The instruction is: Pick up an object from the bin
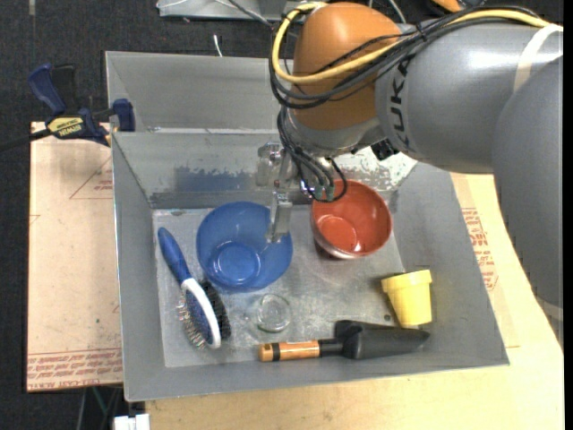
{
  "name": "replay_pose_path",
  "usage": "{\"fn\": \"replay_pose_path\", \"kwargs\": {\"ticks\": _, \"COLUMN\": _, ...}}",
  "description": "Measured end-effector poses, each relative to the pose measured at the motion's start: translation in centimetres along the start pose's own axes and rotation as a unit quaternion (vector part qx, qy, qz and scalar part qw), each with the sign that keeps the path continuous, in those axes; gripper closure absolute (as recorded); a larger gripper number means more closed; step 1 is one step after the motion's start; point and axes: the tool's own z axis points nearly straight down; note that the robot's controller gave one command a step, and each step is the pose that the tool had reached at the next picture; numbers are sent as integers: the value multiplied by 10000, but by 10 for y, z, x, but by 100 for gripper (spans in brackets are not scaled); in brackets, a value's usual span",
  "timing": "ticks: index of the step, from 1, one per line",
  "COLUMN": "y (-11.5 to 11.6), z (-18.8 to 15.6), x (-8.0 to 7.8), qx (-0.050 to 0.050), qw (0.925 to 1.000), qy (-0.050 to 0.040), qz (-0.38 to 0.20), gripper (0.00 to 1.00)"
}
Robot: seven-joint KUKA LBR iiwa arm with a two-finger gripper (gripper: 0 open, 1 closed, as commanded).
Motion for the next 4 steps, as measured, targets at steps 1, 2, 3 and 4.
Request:
{"fn": "replay_pose_path", "kwargs": {"ticks": 1, "y": 0, "z": 0, "x": 0, "qx": 0, "qw": 10000, "qy": 0, "qz": 0, "gripper": 0}}
{"fn": "replay_pose_path", "kwargs": {"ticks": 2, "y": 16, "z": 45, "x": 66, "qx": -3, "qw": 9985, "qy": 11, "qz": -553, "gripper": 0}}
{"fn": "replay_pose_path", "kwargs": {"ticks": 3, "y": 55, "z": 54, "x": -12, "qx": -12, "qw": 9969, "qy": -94, "qz": -783, "gripper": 0}}
{"fn": "replay_pose_path", "kwargs": {"ticks": 4, "y": 62, "z": 114, "x": 63, "qx": 4, "qw": 9966, "qy": 79, "qz": -823, "gripper": 0}}
